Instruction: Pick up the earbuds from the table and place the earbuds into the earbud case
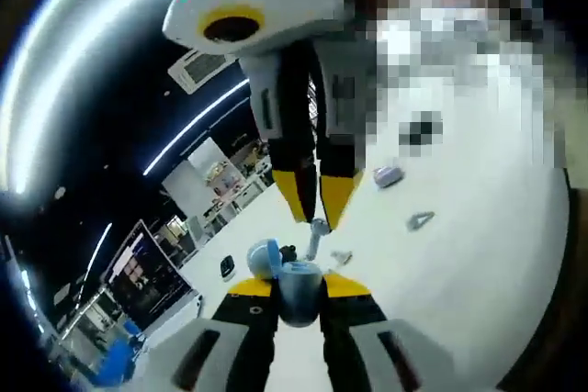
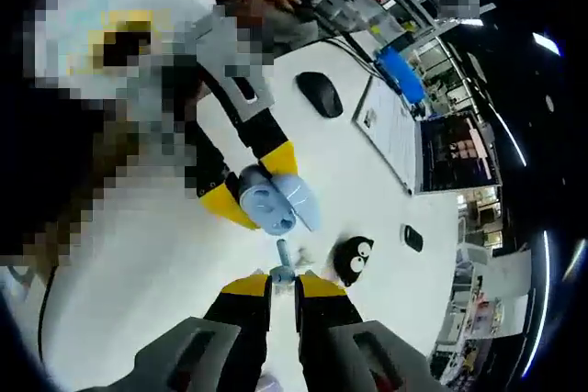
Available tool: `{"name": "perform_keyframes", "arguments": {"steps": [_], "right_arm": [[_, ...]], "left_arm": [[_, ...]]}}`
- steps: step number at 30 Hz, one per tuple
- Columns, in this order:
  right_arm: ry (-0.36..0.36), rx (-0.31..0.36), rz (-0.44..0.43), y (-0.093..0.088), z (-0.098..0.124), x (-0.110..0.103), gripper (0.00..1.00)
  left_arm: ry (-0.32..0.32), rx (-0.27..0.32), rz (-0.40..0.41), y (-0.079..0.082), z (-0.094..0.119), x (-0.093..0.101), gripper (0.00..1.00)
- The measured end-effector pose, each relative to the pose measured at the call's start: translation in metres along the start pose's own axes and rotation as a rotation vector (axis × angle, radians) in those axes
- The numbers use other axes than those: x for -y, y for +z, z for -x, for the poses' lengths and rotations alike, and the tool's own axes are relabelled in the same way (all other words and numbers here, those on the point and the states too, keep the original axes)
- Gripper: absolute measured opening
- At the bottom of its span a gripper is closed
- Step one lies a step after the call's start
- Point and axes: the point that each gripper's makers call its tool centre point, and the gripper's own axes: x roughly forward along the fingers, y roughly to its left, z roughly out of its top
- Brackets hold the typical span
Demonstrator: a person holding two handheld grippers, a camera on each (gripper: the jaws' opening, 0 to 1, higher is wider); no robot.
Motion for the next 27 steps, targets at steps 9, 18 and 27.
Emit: {"name": "perform_keyframes", "arguments": {"steps": [9, 18, 27], "right_arm": [[0.028, -0.003, -0.037, 0.009, 0.004, 0.003, 0.09], [0.079, -0.024, -0.129, 0.01, -0.001, 0.007, 0.09], [0.208, -0.025, -0.257, 0.017, 0.0, 0.005, 0.1]], "left_arm": [[0.001, -0.03, 0.034, -0.009, -0.002, -0.004, 0.19], [-0.004, -0.024, 0.023, -0.007, -0.004, -0.002, 0.19], [-0.013, -0.017, 0.047, -0.008, -0.006, -0.004, 0.19]]}}
